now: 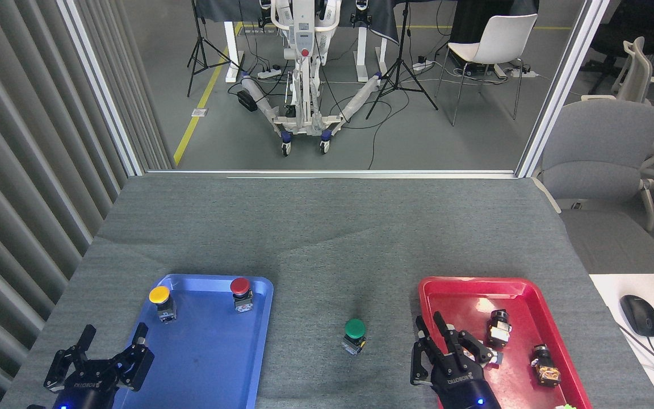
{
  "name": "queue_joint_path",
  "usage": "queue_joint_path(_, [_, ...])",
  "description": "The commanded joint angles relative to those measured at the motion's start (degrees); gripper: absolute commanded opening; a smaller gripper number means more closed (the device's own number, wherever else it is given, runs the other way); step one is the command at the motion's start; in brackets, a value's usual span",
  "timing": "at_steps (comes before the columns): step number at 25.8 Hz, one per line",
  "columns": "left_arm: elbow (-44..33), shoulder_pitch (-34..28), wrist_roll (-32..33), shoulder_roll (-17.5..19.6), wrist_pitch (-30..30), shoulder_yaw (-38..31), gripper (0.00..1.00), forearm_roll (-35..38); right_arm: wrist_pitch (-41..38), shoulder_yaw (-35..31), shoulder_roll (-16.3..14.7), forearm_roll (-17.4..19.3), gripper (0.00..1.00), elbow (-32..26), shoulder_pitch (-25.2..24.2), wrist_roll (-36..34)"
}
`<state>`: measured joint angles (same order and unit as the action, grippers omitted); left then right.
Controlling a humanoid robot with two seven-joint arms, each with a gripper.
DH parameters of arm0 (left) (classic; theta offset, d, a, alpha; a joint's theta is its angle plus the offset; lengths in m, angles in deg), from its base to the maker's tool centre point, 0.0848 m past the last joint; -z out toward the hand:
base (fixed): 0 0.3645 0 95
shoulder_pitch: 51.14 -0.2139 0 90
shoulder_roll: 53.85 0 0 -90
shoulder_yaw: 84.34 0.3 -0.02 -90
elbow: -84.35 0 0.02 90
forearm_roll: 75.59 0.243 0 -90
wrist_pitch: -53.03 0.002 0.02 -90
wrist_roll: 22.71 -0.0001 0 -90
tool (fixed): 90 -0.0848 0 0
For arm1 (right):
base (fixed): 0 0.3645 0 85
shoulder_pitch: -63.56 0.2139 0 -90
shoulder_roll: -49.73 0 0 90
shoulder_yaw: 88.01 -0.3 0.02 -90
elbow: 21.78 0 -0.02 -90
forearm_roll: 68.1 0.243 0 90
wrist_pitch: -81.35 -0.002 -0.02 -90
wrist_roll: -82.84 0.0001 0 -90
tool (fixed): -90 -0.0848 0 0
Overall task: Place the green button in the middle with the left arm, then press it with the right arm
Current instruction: 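Move the right gripper from the red tray toward the green button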
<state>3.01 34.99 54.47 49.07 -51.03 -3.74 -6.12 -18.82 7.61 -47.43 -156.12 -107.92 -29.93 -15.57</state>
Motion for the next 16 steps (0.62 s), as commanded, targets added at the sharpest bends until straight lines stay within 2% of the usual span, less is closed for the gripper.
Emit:
queue_joint_path(1, [-0.1,-0.1,0.0,0.0,-0.3,0.0,1.0,0.0,4.6,7.3,0.9,-0.7,0.0,4.8,5.0,2.5])
queue_joint_path(3, [-0.1,-0.1,0.0,0.0,-0.4,0.0,1.0,0.0,6.9,10.4,1.3,-0.7,0.0,6.7,7.0,2.6])
queue_joint_path(8, [-0.3,-0.1,0.0,0.1,-0.6,0.0,1.0,-0.1,7.9,13.3,3.6,-0.7,0.0,12.2,10.5,3.3])
queue_joint_path(16, [0.4,0.1,0.0,0.2,-0.6,0.0,1.0,-0.7,9.5,14.2,3.5,-0.8,0.0,16.1,10.7,3.7])
